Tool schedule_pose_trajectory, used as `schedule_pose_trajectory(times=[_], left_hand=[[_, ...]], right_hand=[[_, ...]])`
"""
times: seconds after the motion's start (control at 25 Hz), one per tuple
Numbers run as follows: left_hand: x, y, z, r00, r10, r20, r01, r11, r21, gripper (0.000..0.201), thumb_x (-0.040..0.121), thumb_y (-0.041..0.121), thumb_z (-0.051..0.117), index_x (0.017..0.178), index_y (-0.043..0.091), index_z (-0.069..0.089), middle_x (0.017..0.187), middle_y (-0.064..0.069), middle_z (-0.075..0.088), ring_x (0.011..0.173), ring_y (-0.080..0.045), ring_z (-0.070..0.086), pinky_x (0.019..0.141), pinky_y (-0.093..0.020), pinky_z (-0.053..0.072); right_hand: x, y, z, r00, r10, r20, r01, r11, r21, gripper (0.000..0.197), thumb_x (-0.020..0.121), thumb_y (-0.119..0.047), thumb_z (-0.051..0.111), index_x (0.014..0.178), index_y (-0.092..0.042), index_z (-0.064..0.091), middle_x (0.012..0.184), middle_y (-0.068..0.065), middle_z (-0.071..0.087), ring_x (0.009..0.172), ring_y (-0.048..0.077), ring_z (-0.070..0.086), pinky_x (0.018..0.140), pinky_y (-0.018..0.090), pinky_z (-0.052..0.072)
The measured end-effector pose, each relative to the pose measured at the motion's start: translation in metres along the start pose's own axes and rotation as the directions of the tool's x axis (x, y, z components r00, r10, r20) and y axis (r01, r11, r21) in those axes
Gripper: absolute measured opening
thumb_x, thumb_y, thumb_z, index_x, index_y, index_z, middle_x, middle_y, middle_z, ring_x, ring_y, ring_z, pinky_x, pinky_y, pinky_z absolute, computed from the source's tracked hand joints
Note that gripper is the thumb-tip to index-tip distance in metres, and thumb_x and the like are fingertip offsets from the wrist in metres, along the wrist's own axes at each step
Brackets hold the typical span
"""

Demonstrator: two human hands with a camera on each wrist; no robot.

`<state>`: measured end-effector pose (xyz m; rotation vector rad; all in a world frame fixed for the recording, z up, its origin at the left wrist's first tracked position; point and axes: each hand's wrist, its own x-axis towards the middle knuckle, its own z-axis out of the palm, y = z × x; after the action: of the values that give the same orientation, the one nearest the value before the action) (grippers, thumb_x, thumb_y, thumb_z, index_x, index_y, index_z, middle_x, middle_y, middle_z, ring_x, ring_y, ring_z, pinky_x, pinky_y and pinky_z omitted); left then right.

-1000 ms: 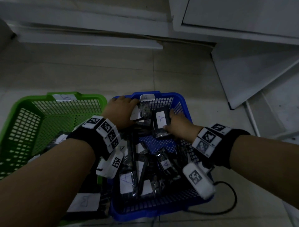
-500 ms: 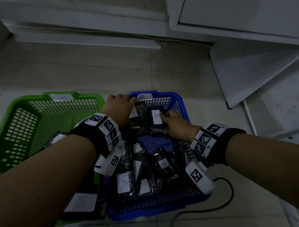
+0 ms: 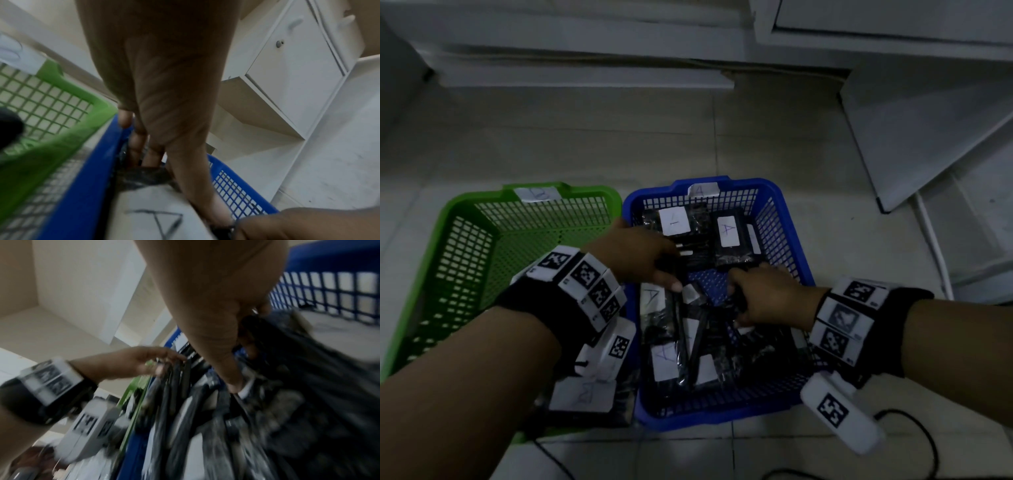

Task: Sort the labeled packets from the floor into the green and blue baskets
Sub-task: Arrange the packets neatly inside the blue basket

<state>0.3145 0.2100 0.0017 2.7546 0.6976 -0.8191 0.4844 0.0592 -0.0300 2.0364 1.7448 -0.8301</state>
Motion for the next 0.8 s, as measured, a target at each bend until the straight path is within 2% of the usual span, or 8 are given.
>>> schedule_pose_trajectory(times=[0.08, 0.16, 0.24, 0.4, 0.52, 0.6, 0.72, 0.8], left_hand=[[-0.006, -0.002, -0.003, 0.999, 0.046, 0.028, -0.045, 0.998, -0.035, 0.081, 0.072, 0.074, 0.051, 0.141, 0.034, 0.036, 0.14, 0.011, 0.047, 0.127, -0.016, 0.046, 0.106, -0.041, 0.026], [-0.01, -0.006, -0.004, 0.997, 0.073, 0.017, -0.07, 0.987, -0.142, 0.084, 0.07, 0.067, 0.062, 0.141, 0.03, 0.038, 0.14, 0.007, 0.047, 0.125, -0.016, 0.049, 0.104, -0.034, 0.033], [-0.01, -0.008, -0.004, 0.996, 0.09, 0.013, -0.085, 0.972, -0.22, 0.082, 0.07, 0.06, 0.068, 0.14, 0.026, 0.042, 0.138, 0.004, 0.048, 0.122, -0.017, 0.051, 0.099, -0.029, 0.04], [-0.008, -0.006, -0.001, 0.993, 0.105, 0.047, -0.097, 0.985, -0.14, 0.077, 0.073, 0.067, 0.058, 0.137, 0.027, 0.043, 0.14, 0.003, 0.043, 0.124, -0.019, 0.048, 0.104, -0.036, 0.04], [-0.006, -0.003, 0.003, 0.995, 0.053, 0.082, -0.045, 0.994, -0.097, 0.072, 0.077, 0.073, 0.045, 0.134, 0.03, 0.041, 0.134, 0.003, 0.053, 0.119, -0.02, 0.053, 0.107, -0.041, 0.034], [-0.005, -0.002, 0.003, 0.996, 0.033, 0.083, -0.024, 0.993, -0.115, 0.067, 0.08, 0.072, 0.041, 0.133, 0.03, 0.04, 0.129, 0.002, 0.057, 0.115, -0.021, 0.056, 0.107, -0.04, 0.033], [-0.005, -0.001, 0.004, 0.998, 0.035, 0.061, -0.026, 0.99, -0.136, 0.064, 0.082, 0.07, 0.042, 0.133, 0.031, 0.042, 0.131, 0.003, 0.055, 0.116, -0.019, 0.055, 0.106, -0.039, 0.035], [-0.005, -0.001, 0.005, 0.997, 0.043, 0.058, -0.034, 0.989, -0.143, 0.064, 0.082, 0.069, 0.043, 0.134, 0.031, 0.042, 0.134, 0.004, 0.053, 0.119, -0.018, 0.052, 0.107, -0.04, 0.035]], right_hand=[[0.002, 0.002, -0.006, 1.0, -0.03, -0.011, 0.031, 0.991, 0.132, 0.052, 0.071, -0.037, 0.076, 0.11, -0.024, 0.044, 0.091, -0.004, 0.055, 0.095, 0.023, 0.052, 0.075, 0.03, 0.035], [0.002, 0.001, -0.011, 0.998, -0.052, -0.031, 0.058, 0.952, 0.3, 0.056, 0.069, -0.03, 0.079, 0.11, -0.021, 0.041, 0.086, -0.004, 0.052, 0.081, 0.017, 0.053, 0.059, 0.025, 0.038], [0.003, -0.003, -0.014, 0.994, -0.082, -0.079, 0.107, 0.909, 0.402, 0.055, 0.07, -0.02, 0.078, 0.111, -0.018, 0.041, 0.082, -0.005, 0.05, 0.073, 0.013, 0.051, 0.053, 0.021, 0.038], [0.014, 0.002, -0.025, 0.956, 0.027, -0.292, 0.14, 0.833, 0.535, 0.026, 0.079, -0.012, 0.069, 0.1, -0.013, 0.053, 0.075, -0.01, 0.05, 0.076, 0.014, 0.054, 0.055, 0.014, 0.04], [0.027, 0.021, -0.036, 0.851, 0.258, -0.458, 0.141, 0.726, 0.673, 0.008, 0.084, -0.01, 0.062, 0.092, -0.012, 0.061, 0.081, -0.004, 0.059, 0.075, 0.012, 0.056, 0.059, 0.007, 0.041], [0.034, 0.032, -0.037, 0.805, 0.374, -0.461, 0.118, 0.66, 0.742, 0.009, 0.083, -0.013, 0.064, 0.092, -0.016, 0.064, 0.097, 0.003, 0.065, 0.087, 0.016, 0.06, 0.075, 0.02, 0.047], [0.044, 0.042, -0.036, 0.801, 0.443, -0.403, 0.127, 0.533, 0.836, 0.032, 0.074, -0.016, 0.071, 0.104, -0.02, 0.061, 0.114, 0.012, 0.06, 0.096, 0.024, 0.063, 0.085, 0.036, 0.054], [0.046, 0.042, -0.04, 0.792, 0.43, -0.433, 0.062, 0.649, 0.758, 0.043, 0.077, -0.015, 0.067, 0.118, -0.019, 0.057, 0.125, 0.014, 0.054, 0.102, 0.027, 0.06, 0.091, 0.038, 0.052]])
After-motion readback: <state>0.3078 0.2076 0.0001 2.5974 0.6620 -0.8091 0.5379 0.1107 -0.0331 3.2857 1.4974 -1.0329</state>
